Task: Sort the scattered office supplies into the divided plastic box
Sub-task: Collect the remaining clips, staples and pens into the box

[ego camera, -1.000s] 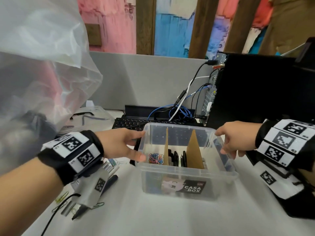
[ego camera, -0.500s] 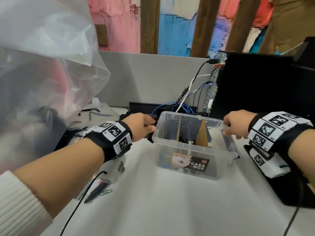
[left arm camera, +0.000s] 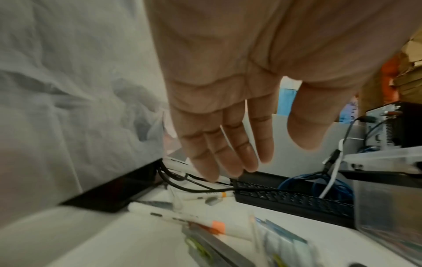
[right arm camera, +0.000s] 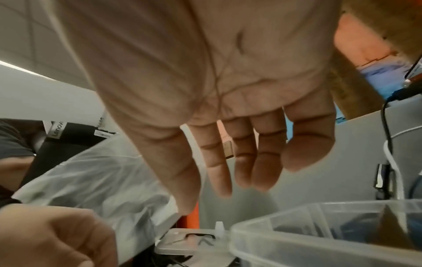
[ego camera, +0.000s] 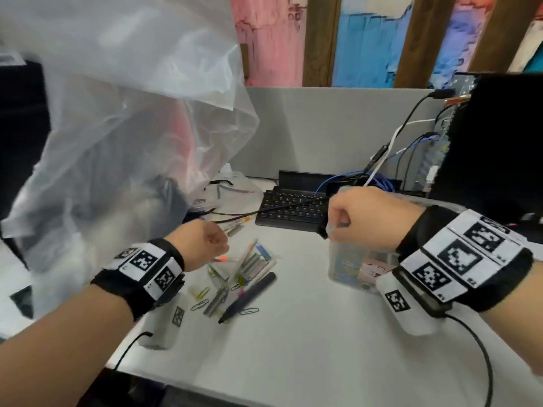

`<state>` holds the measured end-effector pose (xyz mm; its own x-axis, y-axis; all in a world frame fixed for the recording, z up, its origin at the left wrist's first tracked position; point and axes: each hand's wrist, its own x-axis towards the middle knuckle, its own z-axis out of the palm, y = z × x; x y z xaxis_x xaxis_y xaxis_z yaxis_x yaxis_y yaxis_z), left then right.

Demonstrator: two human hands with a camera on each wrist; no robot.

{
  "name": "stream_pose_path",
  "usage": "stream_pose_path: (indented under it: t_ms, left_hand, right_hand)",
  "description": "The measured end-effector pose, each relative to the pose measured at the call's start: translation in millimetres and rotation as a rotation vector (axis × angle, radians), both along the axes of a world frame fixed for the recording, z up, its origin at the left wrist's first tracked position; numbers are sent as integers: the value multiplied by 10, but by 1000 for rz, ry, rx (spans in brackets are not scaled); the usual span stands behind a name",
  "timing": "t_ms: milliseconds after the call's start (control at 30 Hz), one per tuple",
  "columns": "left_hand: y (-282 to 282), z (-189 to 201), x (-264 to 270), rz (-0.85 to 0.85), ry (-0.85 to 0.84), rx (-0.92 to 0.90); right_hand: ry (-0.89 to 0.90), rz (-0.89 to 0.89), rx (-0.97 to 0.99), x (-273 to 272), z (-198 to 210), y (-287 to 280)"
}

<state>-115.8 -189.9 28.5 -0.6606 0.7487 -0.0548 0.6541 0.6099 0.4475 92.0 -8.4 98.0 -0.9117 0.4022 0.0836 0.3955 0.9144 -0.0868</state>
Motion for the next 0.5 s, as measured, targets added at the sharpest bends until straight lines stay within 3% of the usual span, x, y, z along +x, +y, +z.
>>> stream_pose_path:
  t_ms: [167, 400, 500]
  left_hand:
    - [76, -55, 324, -213, -79, 87]
    - [901, 117, 1015, -639, 199, 110]
    - [1075, 121, 1110, -662, 254, -15]
  right_hand:
    - [-131, -190, 79, 187, 61, 420]
    - [-374, -602, 196, 764, 40, 1081]
    - [-337, -653, 48, 968, -48, 1229]
